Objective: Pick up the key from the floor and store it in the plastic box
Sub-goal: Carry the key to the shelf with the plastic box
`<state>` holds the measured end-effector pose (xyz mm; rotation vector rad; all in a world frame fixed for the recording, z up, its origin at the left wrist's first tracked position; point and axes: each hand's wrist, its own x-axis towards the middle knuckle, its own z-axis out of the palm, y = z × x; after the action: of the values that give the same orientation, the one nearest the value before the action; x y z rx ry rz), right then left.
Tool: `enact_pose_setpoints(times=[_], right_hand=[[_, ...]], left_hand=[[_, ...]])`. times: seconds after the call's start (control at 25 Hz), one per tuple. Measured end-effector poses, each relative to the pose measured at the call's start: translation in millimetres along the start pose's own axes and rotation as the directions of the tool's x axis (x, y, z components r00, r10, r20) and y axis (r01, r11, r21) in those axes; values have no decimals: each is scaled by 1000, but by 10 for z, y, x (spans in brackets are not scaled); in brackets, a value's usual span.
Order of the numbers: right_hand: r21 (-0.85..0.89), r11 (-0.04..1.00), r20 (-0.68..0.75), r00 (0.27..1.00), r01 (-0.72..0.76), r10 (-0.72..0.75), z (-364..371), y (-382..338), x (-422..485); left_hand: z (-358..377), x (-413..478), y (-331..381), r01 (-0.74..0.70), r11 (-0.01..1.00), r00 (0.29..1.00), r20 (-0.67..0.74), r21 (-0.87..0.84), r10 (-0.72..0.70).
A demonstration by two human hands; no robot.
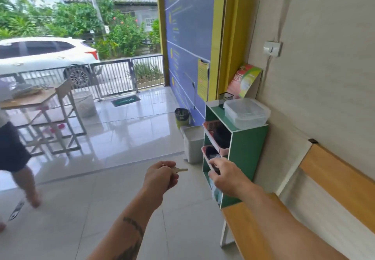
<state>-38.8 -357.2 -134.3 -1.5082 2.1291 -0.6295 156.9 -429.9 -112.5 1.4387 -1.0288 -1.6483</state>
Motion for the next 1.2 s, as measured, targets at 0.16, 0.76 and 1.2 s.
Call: enact_pose_setpoints(times=[0.16, 0.76, 1.2], right_hand=[[-6, 1000, -53, 998, -31, 30, -251, 161, 1016], [-47, 967, -228, 945, -251, 234, -1186, 831, 3894], [13, 844, -350, 788, -537, 507, -1375, 1221, 4756]], left_hand=[[533, 952, 457, -25, 1000, 998, 53, 14, 24], [2615, 3814, 1708, -10, 1000, 913, 408, 17, 3], [3646, 5311, 1740, -22, 949, 834, 529, 315, -156]])
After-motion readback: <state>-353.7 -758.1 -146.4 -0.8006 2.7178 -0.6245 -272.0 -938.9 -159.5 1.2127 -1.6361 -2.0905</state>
